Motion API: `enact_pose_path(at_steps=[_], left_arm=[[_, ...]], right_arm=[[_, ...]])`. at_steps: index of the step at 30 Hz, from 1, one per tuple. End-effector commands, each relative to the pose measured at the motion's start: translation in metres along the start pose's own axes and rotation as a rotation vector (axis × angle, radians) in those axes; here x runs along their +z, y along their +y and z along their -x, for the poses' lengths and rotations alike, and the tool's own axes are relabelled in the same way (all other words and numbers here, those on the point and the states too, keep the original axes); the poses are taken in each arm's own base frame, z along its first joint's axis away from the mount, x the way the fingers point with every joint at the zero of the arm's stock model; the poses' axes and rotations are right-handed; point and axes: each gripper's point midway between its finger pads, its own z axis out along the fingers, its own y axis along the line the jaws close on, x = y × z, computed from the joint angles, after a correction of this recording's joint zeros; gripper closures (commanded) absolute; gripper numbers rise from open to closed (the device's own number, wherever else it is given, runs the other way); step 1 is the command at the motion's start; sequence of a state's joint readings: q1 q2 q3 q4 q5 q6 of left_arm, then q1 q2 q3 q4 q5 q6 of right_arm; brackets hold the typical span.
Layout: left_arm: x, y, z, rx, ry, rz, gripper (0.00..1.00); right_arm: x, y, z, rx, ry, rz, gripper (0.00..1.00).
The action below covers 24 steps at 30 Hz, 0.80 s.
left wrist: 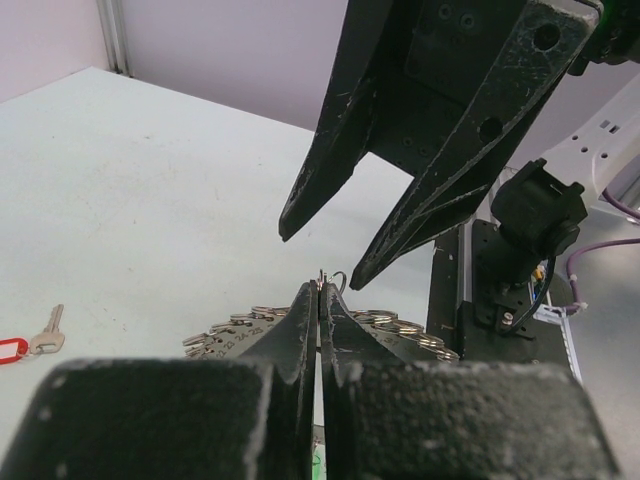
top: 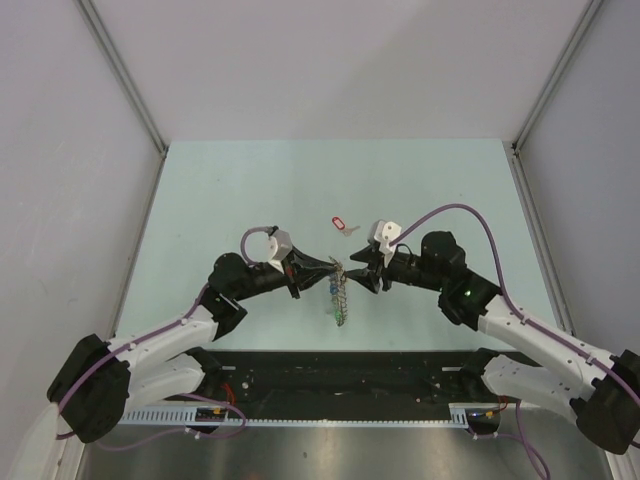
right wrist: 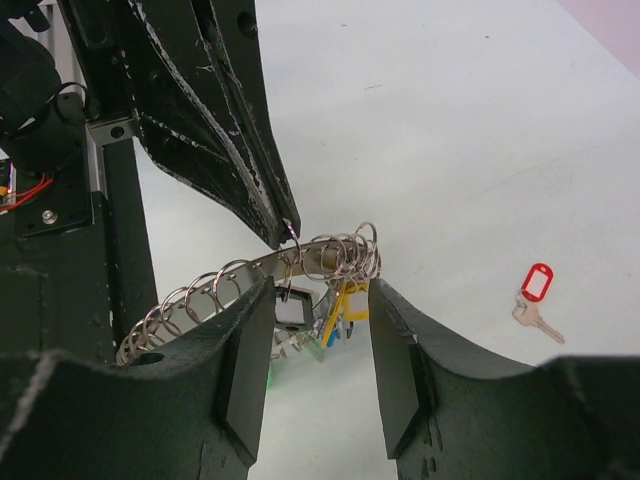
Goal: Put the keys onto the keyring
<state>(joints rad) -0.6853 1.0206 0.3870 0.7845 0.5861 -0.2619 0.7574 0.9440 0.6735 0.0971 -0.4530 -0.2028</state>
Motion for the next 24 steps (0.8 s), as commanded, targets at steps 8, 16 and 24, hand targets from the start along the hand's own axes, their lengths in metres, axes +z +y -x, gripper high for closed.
enact_pose_path(at_steps=[8, 16, 24], left_arm=[[0.002, -0.009, 0.038, 0.066, -0.137, -0.014, 1.00], [0.004, -0.008, 0.042, 0.058, -0.194, 0.037, 0.99], [0.000, -0.001, 0.049, -0.022, -0.306, 0.147, 1.00]], right_arm=[[0.012, 0.003, 0.010, 0.011, -0.042, 0.045, 0.59], [0.017, 0.015, 0.002, -0.017, -0.012, 0.073, 0.94], [0.022, 0.012, -0.012, -0.127, 0.066, -0.037, 1.00]])
